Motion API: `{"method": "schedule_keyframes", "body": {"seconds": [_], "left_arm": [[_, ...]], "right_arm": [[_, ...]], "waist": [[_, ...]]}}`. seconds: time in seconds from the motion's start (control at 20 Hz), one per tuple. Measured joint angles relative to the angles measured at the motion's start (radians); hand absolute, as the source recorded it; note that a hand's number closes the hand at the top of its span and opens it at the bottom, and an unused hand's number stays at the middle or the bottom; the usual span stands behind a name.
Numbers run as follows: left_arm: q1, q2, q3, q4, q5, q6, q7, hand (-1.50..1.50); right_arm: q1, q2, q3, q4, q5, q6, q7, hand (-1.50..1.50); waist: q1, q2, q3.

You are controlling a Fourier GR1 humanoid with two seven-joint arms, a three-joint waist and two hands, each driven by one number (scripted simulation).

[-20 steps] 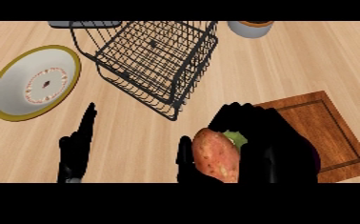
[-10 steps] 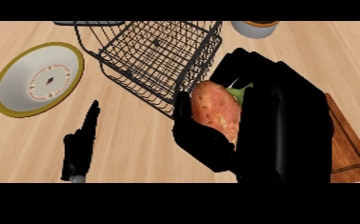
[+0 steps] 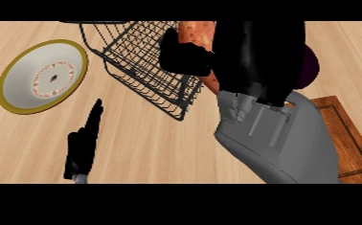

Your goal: Pick the sweet potato from the cutting board and place it in the tiered basket

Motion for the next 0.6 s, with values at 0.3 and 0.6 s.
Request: {"method": "schedule_keyframes", "body": {"seconds": [0.3, 0.6], "left_arm": [[0.005, -0.008, 0.004, 0.004, -0.007, -0.001, -0.017, 0.0], [0.003, -0.015, 0.011, 0.018, -0.006, -0.016, -0.046, 0.0]], "right_arm": [[-0.097, 0.002, -0.042, 0.23, -0.064, -0.046, -0.042, 1.5], [-0.166, 0.003, -0.039, 0.451, -0.092, -0.115, -0.064, 1.5]], "waist": [[-0.002, 0.003, 0.001], [0.001, 0.005, 0.002]]}}
